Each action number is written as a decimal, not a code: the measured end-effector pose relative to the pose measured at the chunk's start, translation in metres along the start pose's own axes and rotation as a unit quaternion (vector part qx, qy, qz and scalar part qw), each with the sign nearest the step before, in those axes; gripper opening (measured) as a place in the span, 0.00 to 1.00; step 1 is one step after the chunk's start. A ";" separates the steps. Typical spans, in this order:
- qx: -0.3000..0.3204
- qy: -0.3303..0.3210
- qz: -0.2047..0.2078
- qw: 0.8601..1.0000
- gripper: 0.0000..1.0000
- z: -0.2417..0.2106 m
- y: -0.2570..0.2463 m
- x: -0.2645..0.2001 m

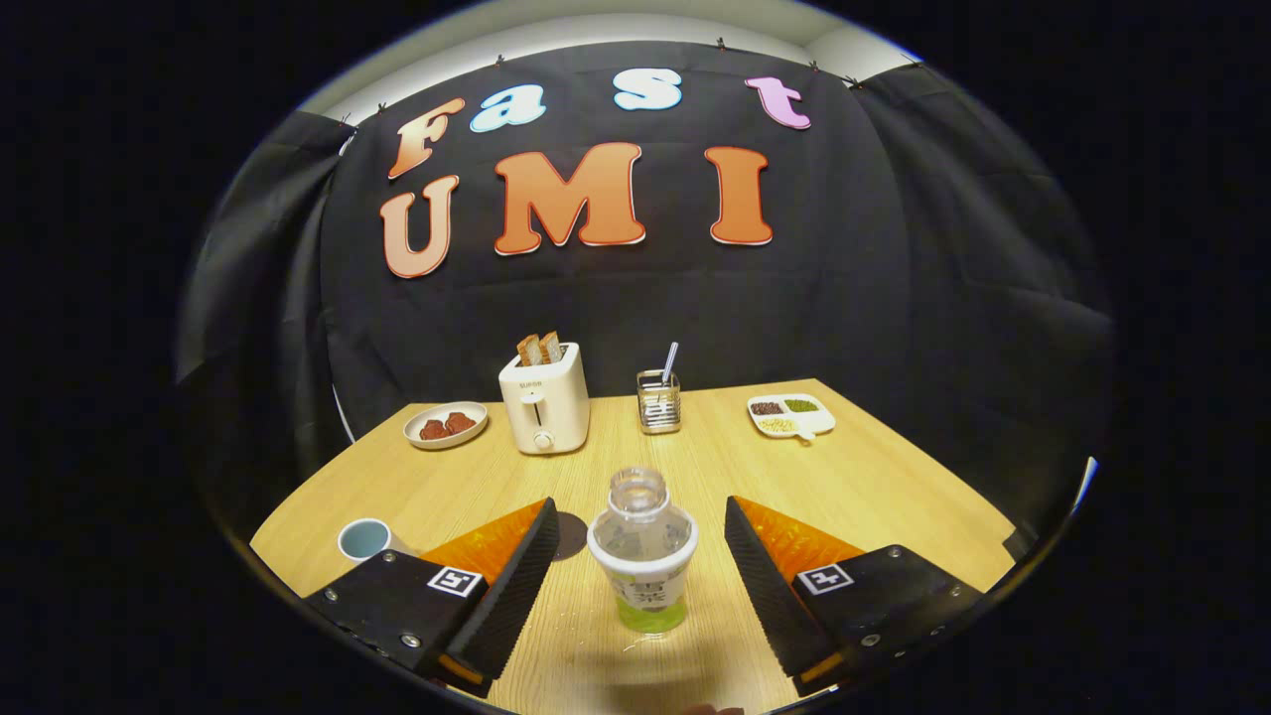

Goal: Take the bottle from table, then pour the juice into the cup, finally place the bottle on the coaster

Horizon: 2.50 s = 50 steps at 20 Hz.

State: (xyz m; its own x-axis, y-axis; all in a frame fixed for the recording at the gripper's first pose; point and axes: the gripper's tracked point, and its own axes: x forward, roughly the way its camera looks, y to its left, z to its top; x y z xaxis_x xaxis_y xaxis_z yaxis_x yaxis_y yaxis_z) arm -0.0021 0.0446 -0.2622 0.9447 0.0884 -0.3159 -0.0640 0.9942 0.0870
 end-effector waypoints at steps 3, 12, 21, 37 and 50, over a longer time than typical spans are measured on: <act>-0.007 0.022 -0.001 1.000 0.99 -0.025 0.002 0.013; 0.010 0.065 -0.006 0.998 0.86 -0.059 -0.001 0.041; -0.052 0.120 -0.044 0.990 0.58 -0.049 0.003 0.028; -0.367 0.101 -0.019 0.924 0.55 -0.019 0.111 0.012; -0.572 0.054 -0.032 0.818 0.54 -0.016 0.133 0.028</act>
State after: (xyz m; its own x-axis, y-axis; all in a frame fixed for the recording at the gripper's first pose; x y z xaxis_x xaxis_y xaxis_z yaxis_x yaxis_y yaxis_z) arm 0.0102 0.1803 -0.2747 0.9276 -0.0230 -0.3728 -0.3332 0.3999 -0.8538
